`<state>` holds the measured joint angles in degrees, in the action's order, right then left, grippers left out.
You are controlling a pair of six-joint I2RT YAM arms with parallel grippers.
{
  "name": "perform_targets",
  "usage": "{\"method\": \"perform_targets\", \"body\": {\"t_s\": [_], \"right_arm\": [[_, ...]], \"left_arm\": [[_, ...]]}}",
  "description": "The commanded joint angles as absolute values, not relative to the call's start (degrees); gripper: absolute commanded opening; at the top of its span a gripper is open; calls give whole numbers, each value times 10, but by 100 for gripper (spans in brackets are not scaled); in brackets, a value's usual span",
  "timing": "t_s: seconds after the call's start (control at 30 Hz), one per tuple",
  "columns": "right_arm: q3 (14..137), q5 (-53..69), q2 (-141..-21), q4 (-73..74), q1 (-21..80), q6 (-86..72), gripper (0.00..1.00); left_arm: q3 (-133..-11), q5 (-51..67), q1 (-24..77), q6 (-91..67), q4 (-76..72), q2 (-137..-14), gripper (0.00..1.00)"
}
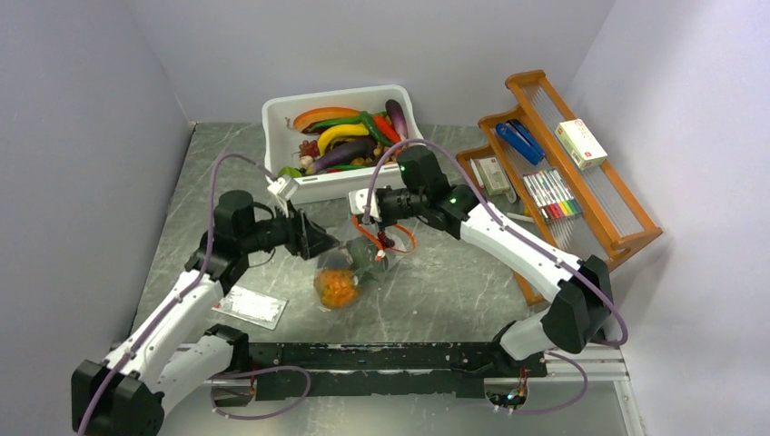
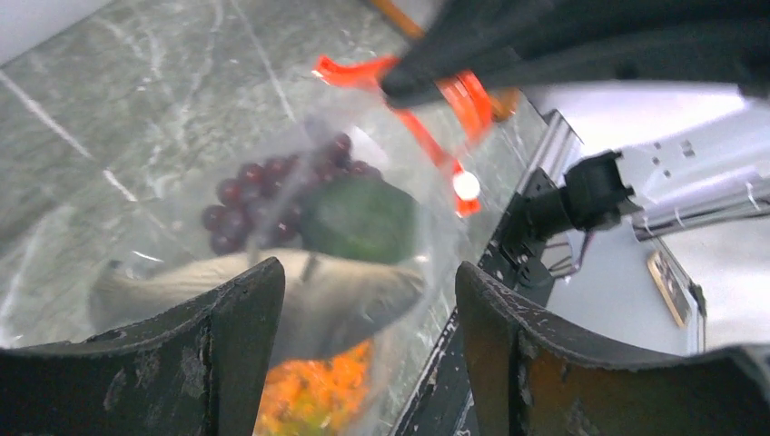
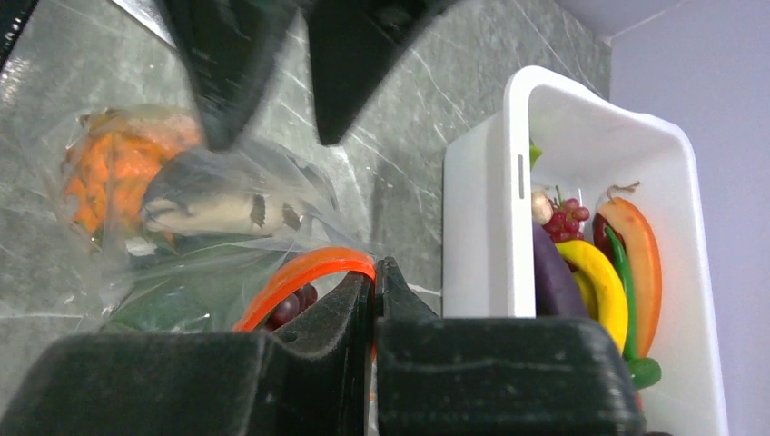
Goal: Place the food in the zip-top bag and seal the zipper
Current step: Place the zipper food storage bag at the center of the board.
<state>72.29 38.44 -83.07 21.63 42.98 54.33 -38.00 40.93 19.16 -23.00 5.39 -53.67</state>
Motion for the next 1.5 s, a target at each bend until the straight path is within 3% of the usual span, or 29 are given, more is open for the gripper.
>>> {"method": "perform_targets", "body": {"t_s": [0.0, 0.17, 0.3, 0.67, 0.73, 0.8, 0.9, 1.03, 1.23, 1.47], "right_arm": [[730, 434, -844, 190, 393, 572, 0], [720, 445, -860, 160, 386, 537, 1], [670, 432, -843, 101, 386, 463, 8], [628, 267, -841, 49, 377, 200, 19], [621, 289, -840, 47, 375, 178, 15], [613, 298, -833, 37, 375, 159, 2], [603, 289, -818, 28, 374, 139, 0], [600, 240, -804, 43, 374, 111, 24], [625, 152, -796, 119, 372, -19, 38], [615, 67, -731, 192, 332, -217, 62]], "left_arm": [[-317, 477, 196, -248, -36, -493, 69], [-290, 413, 221, -265, -39, -504, 62], [-279, 379, 260, -280, -66, -529, 66], [-261, 298, 292, -270, -59, -597, 60], [-261, 291, 292, -265, -55, -599, 59], [-262, 288, 292, -260, -49, -600, 59], [-261, 279, 292, -256, -45, -596, 59], [-245, 278, 291, -263, -61, -596, 58], [-228, 283, 293, -278, -75, -605, 56], [-229, 276, 292, -269, -77, -610, 56]]}}
